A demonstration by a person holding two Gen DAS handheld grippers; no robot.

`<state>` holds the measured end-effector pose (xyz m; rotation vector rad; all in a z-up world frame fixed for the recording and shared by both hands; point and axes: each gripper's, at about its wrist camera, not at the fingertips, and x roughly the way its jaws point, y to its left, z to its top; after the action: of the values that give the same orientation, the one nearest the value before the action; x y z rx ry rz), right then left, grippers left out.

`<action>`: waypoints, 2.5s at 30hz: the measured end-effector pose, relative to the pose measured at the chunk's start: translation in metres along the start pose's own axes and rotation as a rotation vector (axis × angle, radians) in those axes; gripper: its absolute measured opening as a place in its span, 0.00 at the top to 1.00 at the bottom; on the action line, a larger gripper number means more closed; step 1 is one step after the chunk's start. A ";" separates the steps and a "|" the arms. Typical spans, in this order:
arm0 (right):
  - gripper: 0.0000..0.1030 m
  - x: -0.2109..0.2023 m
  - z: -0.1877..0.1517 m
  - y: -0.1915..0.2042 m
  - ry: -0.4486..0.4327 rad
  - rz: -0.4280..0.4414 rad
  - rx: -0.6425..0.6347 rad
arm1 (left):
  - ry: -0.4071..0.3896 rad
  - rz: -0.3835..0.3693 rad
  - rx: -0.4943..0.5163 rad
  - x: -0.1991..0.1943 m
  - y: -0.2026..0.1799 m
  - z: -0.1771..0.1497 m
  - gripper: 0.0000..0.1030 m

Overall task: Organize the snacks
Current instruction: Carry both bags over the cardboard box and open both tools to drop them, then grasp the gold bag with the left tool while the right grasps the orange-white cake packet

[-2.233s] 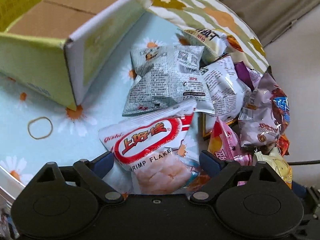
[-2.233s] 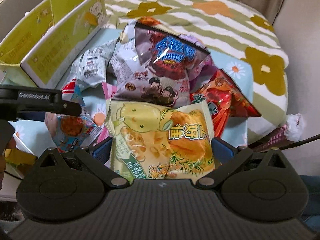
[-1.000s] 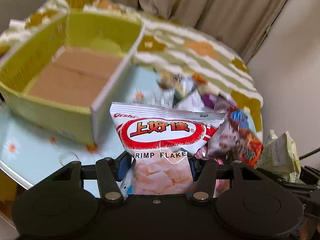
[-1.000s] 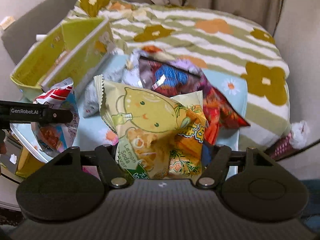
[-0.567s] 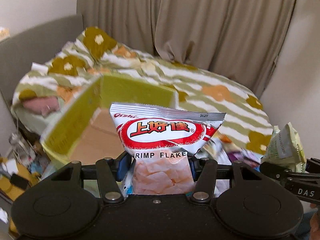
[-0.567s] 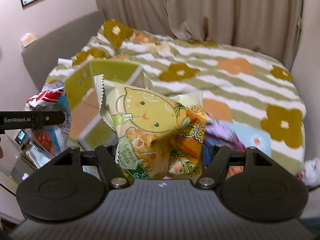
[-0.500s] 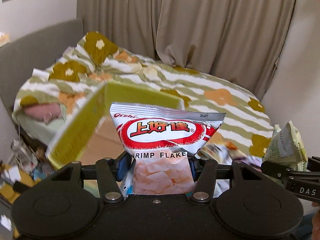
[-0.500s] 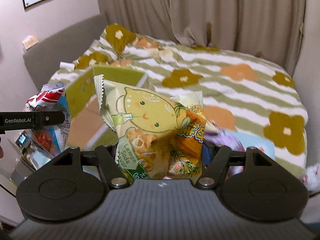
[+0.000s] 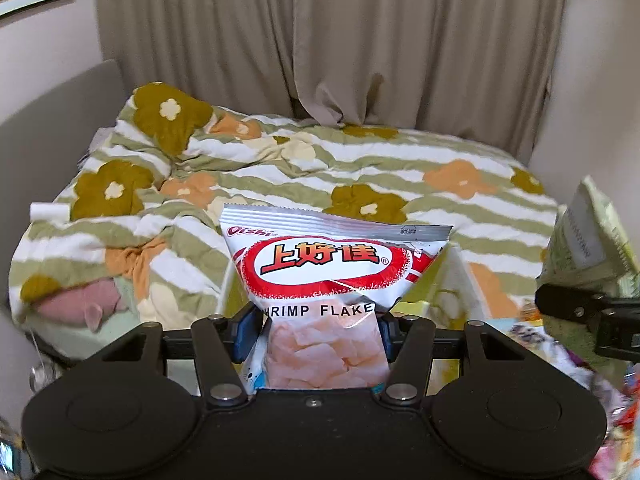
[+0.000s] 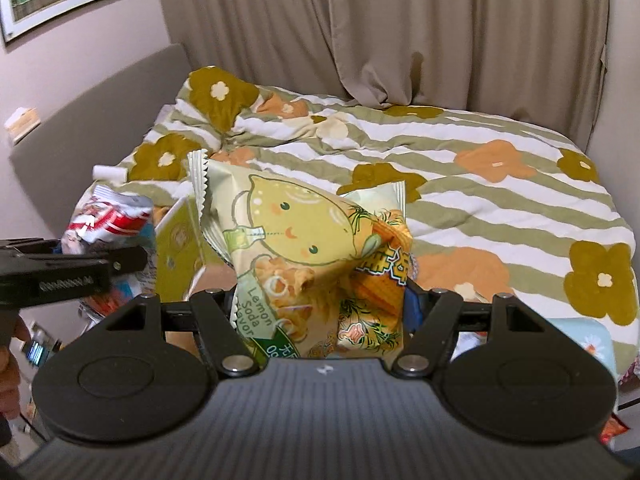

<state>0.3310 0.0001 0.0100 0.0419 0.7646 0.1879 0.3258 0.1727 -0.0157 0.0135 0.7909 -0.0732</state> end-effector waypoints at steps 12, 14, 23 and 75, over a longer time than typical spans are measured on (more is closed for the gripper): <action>0.18 0.069 0.010 0.038 0.079 -0.061 0.099 | 0.130 -0.010 0.205 0.091 0.005 -0.004 0.02; 0.18 0.073 0.009 0.037 0.087 -0.050 0.107 | 0.132 -0.023 0.203 0.088 0.010 -0.007 0.02; 0.16 0.076 0.011 0.041 0.084 0.038 0.053 | 0.063 -0.020 0.037 0.038 0.038 -0.014 0.01; 0.00 -0.095 -0.063 -0.020 -0.067 -0.205 0.196 | -0.150 -0.192 0.125 -0.106 -0.031 -0.064 0.01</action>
<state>0.2240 -0.0389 0.0273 0.1541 0.7135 -0.0832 0.2037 0.1504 0.0155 0.0500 0.6354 -0.3020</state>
